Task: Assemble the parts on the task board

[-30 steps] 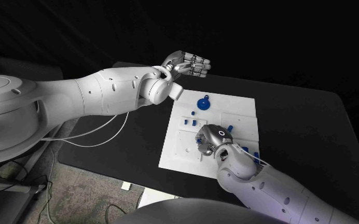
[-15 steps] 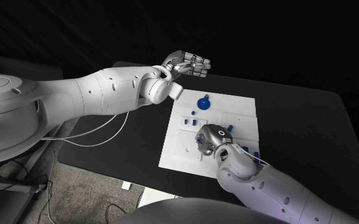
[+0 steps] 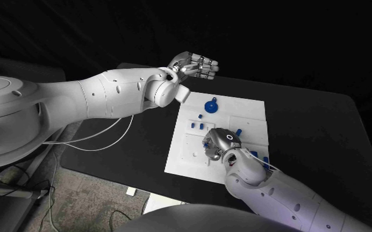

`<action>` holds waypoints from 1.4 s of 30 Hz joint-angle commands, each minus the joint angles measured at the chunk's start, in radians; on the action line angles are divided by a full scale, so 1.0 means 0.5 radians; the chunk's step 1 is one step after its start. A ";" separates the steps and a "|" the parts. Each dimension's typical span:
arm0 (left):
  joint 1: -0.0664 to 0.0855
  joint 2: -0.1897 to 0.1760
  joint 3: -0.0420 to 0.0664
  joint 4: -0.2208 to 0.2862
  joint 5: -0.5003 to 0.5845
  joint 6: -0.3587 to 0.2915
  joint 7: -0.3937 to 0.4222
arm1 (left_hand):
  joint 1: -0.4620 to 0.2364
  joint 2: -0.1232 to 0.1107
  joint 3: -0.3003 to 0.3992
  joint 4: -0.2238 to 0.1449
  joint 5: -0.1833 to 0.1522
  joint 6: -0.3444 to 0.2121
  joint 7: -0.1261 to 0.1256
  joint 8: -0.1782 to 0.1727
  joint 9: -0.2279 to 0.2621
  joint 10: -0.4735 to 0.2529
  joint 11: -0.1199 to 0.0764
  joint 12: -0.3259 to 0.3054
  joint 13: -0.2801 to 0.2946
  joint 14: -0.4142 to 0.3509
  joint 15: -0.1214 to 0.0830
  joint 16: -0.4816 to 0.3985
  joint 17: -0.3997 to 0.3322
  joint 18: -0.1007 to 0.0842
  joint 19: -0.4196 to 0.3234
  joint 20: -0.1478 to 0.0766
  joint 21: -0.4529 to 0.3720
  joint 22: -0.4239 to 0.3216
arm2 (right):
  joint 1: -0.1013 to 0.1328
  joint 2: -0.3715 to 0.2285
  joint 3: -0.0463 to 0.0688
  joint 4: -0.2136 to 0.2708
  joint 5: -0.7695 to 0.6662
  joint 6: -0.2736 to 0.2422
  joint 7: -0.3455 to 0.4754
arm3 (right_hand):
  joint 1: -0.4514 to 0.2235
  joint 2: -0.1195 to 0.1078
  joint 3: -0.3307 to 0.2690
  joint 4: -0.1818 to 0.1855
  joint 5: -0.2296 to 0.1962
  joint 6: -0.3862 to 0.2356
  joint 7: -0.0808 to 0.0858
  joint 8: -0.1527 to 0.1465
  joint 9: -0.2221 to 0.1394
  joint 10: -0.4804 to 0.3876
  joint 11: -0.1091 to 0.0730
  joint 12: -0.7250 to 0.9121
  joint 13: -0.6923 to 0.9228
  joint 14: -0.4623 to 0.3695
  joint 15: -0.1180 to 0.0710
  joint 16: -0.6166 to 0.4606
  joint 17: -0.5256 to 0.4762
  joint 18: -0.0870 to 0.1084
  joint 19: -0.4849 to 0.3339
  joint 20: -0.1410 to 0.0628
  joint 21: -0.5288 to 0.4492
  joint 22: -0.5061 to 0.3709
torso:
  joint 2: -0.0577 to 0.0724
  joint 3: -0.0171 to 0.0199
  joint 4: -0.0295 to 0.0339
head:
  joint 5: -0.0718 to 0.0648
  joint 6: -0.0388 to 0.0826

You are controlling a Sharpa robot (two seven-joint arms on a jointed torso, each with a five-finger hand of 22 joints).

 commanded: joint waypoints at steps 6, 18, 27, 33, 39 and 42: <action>0.003 0.001 0.001 0.006 -0.009 0.028 0.008 | 0.014 0.000 -0.016 0.000 -0.014 0.002 0.001 0.000 0.000 -0.014 -0.001 0.004 -0.002 -0.012 0.005 -0.009 -0.003 0.019 0.005 0.013 0.010 -0.003 | -0.018 0.001 -0.020 -0.011 0.011 0.099 0.006 | 0.000 0.016 -0.013 -0.005 0.003 0.005 0.012 0.006 0.002 -0.010 0.001 -0.003 0.001 -0.010 0.005 -0.017 0.000 0.022 0.074 0.004 -0.020 0.033 | 0.000 -0.0008 0.000 | 0.002 -0.003; 0.003 0.000 0.001 0.007 -0.010 0.031 0.001 | 0.015 -0.002 -0.020 0.000 -0.014 0.001 0.002 0.000 0.000 -0.026 0.003 0.004 -0.002 -0.021 0.009 -0.010 -0.003 0.021 0.004 0.015 0.009 -0.003 | -0.018 -0.001 -0.029 -0.006 0.011 0.068 0.015 | -0.001 0.011 -0.014 -0.003 0.004 -0.005 0.015 0.006 0.001 -0.023 0.005 -0.004 0.001 -0.008 0.008 -0.022 -0.004 0.026 0.074 0.007 -0.037 0.030 | 0.000 -0.0001 0.000 | 0.004 -0.007; 0.003 0.000 0.001 0.007 -0.012 0.033 -0.001 | 0.015 -0.002 -0.020 0.000 -0.014 0.001 0.002 0.000 0.000 -0.026 0.003 0.004 -0.002 -0.021 0.009 -0.010 -0.003 0.021 0.004 0.015 0.009 -0.003 | -0.018 -0.003 -0.031 -0.004 0.011 0.060 0.015 | 0.001 0.005 -0.014 -0.005 0.005 -0.010 0.017 0.006 0.001 -0.027 0.006 -0.003 0.001 -0.008 0.009 -0.023 -0.006 0.029 0.074 0.008 -0.040 0.029 | 0.000 -0.0001 0.000 | 0.006 -0.010; 0.003 0.001 0.001 0.006 -0.012 0.034 -0.002 | 0.019 -0.001 -0.025 0.002 -0.013 -0.001 0.002 0.000 0.000 -0.030 0.004 0.005 -0.002 -0.024 0.010 -0.009 -0.003 0.024 0.004 0.017 0.009 -0.003 | -0.018 -0.004 -0.031 -0.002 0.011 0.061 0.013 | 0.002 0.003 -0.011 -0.004 0.005 -0.010 0.017 0.006 0.001 -0.027 0.006 -0.003 0.001 -0.008 0.009 -0.023 -0.009 0.032 0.075 0.011 -0.038 0.031 | -0.001 -0.0002 0.001 | 0.005 -0.011; 0.003 0.001 0.001 0.006 -0.012 0.034 -0.002 | 0.019 -0.001 -0.025 0.002 -0.013 -0.001 0.002 0.000 0.000 -0.030 0.004 0.005 -0.002 -0.024 0.010 -0.009 -0.003 0.024 0.004 0.017 0.009 -0.003 | -0.018 -0.006 -0.031 -0.001 0.011 0.066 0.010 | 0.002 0.003 -0.011 -0.004 0.005 -0.010 0.017 0.006 0.001 -0.027 0.006 -0.003 0.001 -0.008 0.009 -0.023 -0.009 0.032 0.075 0.011 -0.038 0.031 | -0.001 -0.0006 0.000 | 0.004 -0.013; 0.003 0.001 0.001 0.005 -0.012 0.034 -0.002 | 0.019 -0.001 -0.025 0.002 -0.013 -0.001 0.002 0.000 0.000 -0.030 0.004 0.005 -0.002 -0.024 0.010 -0.009 -0.003 0.024 0.004 0.017 0.009 -0.003 | -0.018 -0.008 -0.031 -0.001 0.011 0.069 0.008 | 0.002 0.003 -0.011 -0.004 0.005 -0.010 0.017 0.006 0.001 -0.027 0.006 -0.003 0.001 -0.008 0.009 -0.023 -0.009 0.032 0.075 0.011 -0.038 0.031 | -0.001 -0.0006 0.000 | 0.004 -0.013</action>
